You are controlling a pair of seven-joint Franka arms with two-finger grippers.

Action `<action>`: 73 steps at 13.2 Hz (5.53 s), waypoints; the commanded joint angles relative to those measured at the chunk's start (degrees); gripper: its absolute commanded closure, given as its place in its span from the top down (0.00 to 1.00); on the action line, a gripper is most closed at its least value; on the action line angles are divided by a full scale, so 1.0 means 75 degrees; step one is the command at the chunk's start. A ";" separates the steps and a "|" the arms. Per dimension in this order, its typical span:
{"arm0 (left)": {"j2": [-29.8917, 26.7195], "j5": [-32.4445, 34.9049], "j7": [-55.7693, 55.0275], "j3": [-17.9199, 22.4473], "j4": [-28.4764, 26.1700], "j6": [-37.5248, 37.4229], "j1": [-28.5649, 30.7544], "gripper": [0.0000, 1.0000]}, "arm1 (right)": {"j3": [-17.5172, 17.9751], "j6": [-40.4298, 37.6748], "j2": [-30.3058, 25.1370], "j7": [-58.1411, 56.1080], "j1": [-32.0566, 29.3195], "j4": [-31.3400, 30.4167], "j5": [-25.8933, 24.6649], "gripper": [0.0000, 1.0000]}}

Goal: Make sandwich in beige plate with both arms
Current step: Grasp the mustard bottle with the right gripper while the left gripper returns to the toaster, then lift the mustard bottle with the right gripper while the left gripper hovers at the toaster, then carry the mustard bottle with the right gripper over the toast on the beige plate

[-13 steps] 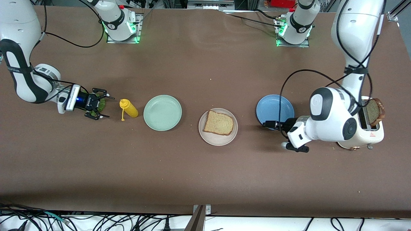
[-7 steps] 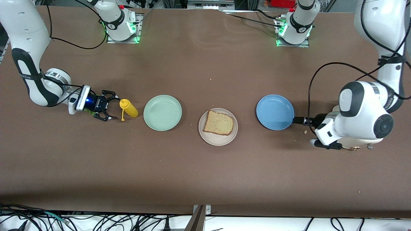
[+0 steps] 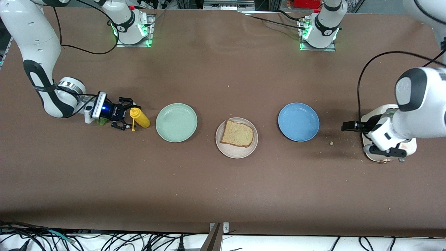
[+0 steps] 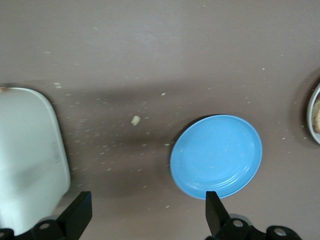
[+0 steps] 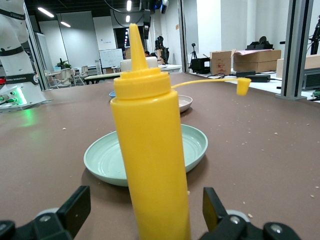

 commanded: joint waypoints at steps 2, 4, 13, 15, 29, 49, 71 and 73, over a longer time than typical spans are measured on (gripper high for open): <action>-0.0813 0.0431 -0.0123 -0.0052 -0.0167 -0.0509 0.0174 1.00 | 0.0100 -0.0056 0.0023 -0.0423 -0.0074 -0.0044 0.0437 0.99; -0.1094 0.0454 -0.0123 -0.0052 -0.0155 -0.0744 0.0198 1.00 | 0.0205 -0.0009 0.0023 -0.0423 -0.0063 -0.0032 0.0671 0.99; -0.1365 0.0830 -0.0087 -0.0064 -0.0143 -0.1119 0.0643 1.00 | 0.0393 0.0155 0.0023 -0.0434 -0.0062 -0.0032 0.0930 0.47; -0.1423 0.0830 -0.0053 -0.0064 -0.0120 -0.1330 0.0783 1.00 | 0.0393 0.0202 0.0000 -0.0434 -0.0062 -0.0009 0.0930 0.32; -0.2383 0.0712 -0.0041 -0.0099 -0.0167 -0.2337 0.1124 1.00 | 0.1564 0.5098 -0.2273 0.5593 0.0663 0.0846 -0.2533 0.29; -0.2689 0.0841 -0.0123 -0.0181 -0.0120 -0.4048 0.1264 1.00 | 0.2794 0.1869 -0.2310 1.6663 0.2866 0.3716 -1.3517 0.31; -0.1225 0.1076 -0.0123 -0.0275 0.2563 -0.3747 0.1124 1.00 | 0.4095 -0.1005 0.0068 1.9555 0.4777 0.6669 -1.4996 0.33; -0.1236 0.0842 -0.0123 -0.0275 0.2517 -0.3604 0.1066 1.00 | 0.4096 -0.0853 0.0699 1.9768 0.4917 0.7440 -1.5019 0.33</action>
